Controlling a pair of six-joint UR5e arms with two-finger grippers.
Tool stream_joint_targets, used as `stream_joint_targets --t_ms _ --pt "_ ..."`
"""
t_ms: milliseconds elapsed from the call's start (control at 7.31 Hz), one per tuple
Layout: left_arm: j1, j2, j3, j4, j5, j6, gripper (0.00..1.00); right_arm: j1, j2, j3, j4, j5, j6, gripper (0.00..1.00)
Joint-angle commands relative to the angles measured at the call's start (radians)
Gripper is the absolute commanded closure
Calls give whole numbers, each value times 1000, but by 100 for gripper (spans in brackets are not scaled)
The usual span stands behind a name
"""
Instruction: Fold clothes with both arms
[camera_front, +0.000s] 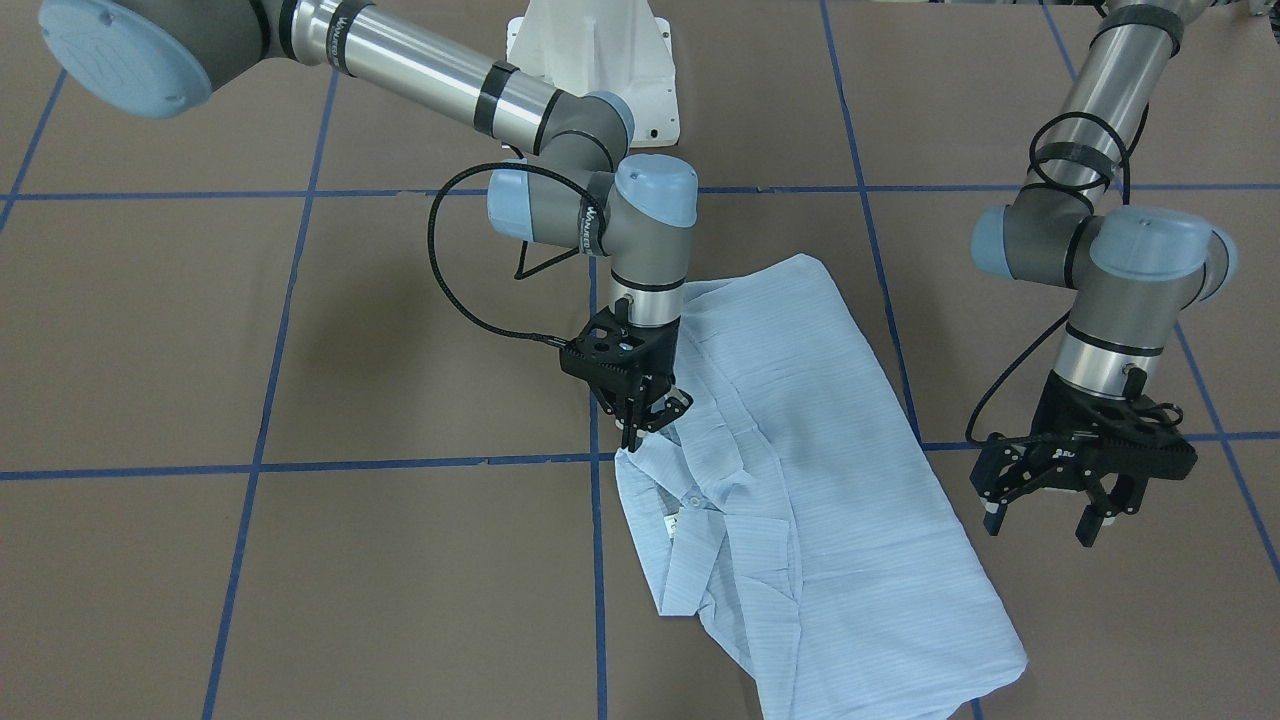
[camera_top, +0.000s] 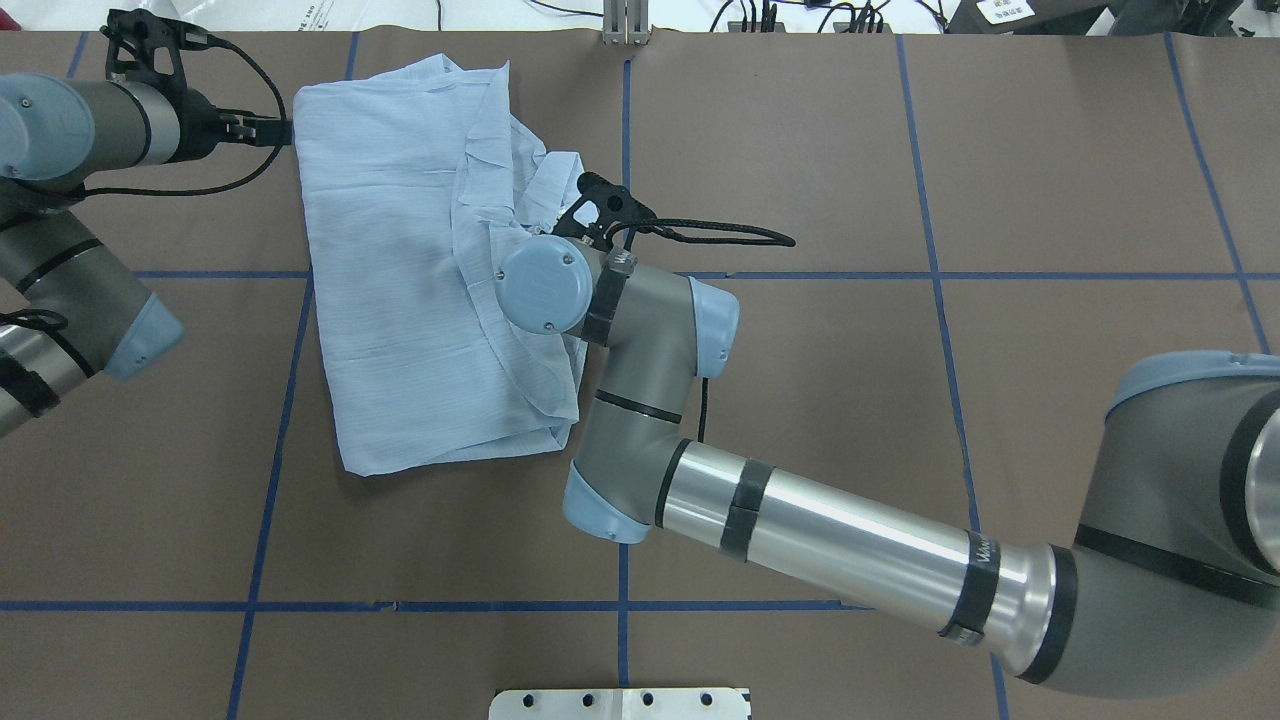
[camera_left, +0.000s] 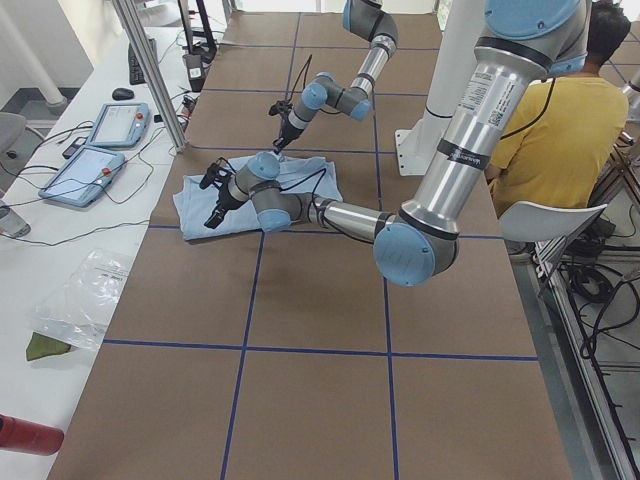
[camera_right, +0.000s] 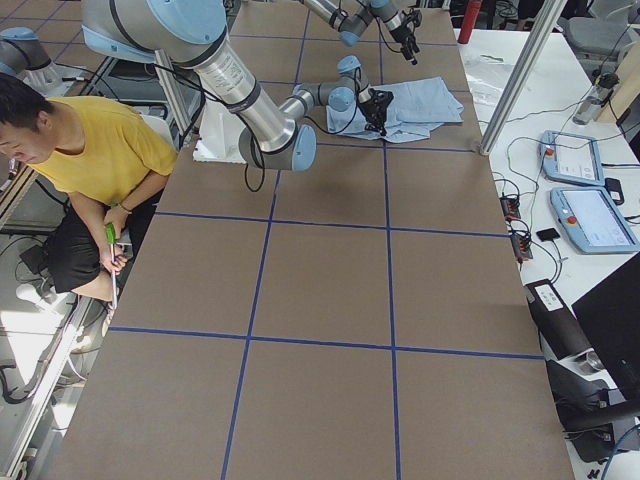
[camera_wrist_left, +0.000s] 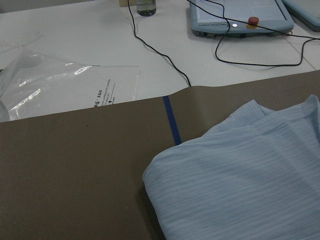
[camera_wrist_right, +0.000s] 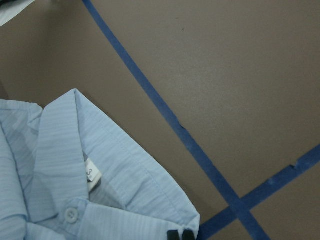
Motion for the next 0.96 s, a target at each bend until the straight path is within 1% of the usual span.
stream_joint_targets --t_ms 0,274,411,547,684,821 --pt "-1 -2 -1 0 -1 0 0 -1 -184 257 -55 2 -2 100" --pt "1 0 -1 -2 -1 0 0 -29 -371 467 -57 -4 -4 100" --pt "-1 -2 -1 -2 -1 0 0 -39 -431 534 -57 -7 -2 100" --pt "1 -2 -2 -2 -1 0 0 -61 -464 571 -57 -30 -2 100" --pt "1 -2 -4 -2 -1 0 0 -78 -472 577 -57 -63 -2 100" --pt "1 -2 -7 -2 -1 0 0 -78 -472 579 -57 -61 -5 100"
